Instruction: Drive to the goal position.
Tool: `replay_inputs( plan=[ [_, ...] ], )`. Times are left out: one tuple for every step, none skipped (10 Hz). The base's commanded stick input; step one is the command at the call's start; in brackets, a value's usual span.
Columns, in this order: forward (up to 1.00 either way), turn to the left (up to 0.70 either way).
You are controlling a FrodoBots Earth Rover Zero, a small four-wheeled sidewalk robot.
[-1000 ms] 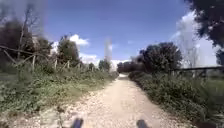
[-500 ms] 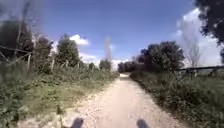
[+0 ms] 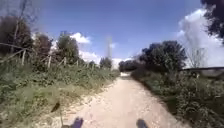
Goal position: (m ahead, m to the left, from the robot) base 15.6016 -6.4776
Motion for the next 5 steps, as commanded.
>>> replay_inputs(
  plan=[
    [0.70,-0.23],
    [0.70,-0.07],
    [0.70,0.00],
    [0.70,0.00],
    [0.70,0.00]
  ],
)
